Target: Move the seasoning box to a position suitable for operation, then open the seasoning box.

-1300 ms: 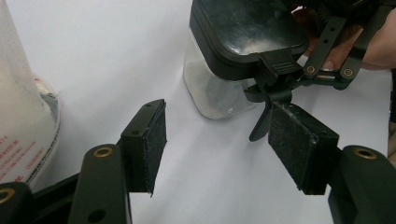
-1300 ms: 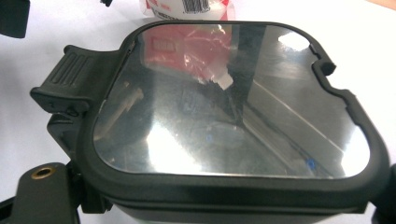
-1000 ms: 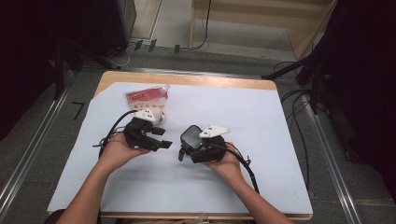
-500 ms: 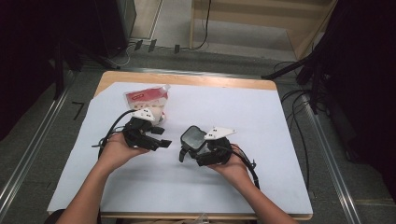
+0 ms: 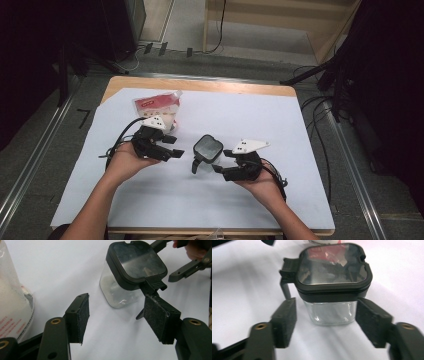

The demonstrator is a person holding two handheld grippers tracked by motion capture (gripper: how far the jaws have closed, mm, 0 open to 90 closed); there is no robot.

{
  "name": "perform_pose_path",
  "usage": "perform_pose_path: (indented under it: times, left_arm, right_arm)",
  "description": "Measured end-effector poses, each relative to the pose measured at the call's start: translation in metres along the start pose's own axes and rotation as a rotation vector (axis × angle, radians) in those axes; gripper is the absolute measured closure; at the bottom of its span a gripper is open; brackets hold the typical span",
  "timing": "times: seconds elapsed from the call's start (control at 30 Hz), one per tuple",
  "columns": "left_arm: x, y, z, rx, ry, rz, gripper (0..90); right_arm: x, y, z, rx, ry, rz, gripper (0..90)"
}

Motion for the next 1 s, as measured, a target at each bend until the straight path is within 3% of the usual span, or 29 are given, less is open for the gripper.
perform_pose_path:
  times: [0.1, 0.3, 0.5, 0.57, 0.67, 0.7, 0.77, 1.0]
  left_arm:
    - [0.0, -0.001, 0.001, -0.005, 0.003, 0.004, 38.8]
    - [0.0, -0.002, 0.005, 0.011, 0.016, 0.003, 41.9]
    - [0.0, -0.002, 0.008, 0.02, 0.011, -0.002, 45.5]
    - [0.003, -0.002, 0.01, 0.024, 0.029, -0.008, 53.7]
    - [0.007, 0.001, 0.013, 0.017, 0.053, -0.025, 75.8]
    - [0.007, 0.002, 0.013, 0.018, 0.056, -0.03, 79.4]
    - [0.006, -0.001, 0.015, 0.05, 0.041, -0.035, 86.0]
    - [0.004, -0.004, 0.019, 0.105, 0.038, -0.044, 90.0]
  right_arm:
    - [-0.002, -0.003, -0.009, -0.02, -0.018, -0.002, 47.2]
    - [0.003, -0.021, -0.013, 0.031, 0.012, 0.048, 59.0]
    - [0.006, -0.03, -0.01, 0.053, 0.027, 0.059, 74.0]
    - [0.006, -0.032, -0.009, 0.054, 0.027, 0.061, 78.6]
    - [0.005, -0.034, -0.008, 0.06, 0.031, 0.073, 87.8]
    - [0.005, -0.034, -0.007, 0.057, 0.029, 0.074, 88.6]
    - [0.004, -0.034, -0.006, 0.059, 0.03, 0.078, 88.8]
    - [0.0, -0.033, 0.0, 0.051, 0.02, 0.089, 90.0]
Point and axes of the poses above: each handheld gripper's, and its own axes: z roughly forward along the jaws, x roughly out of its underside, y roughly to its left, the point moved 8 cm from there along z, roughly forward along the jaws, and after that the axes turned 12 degrees about x, right-handed, at the moved point
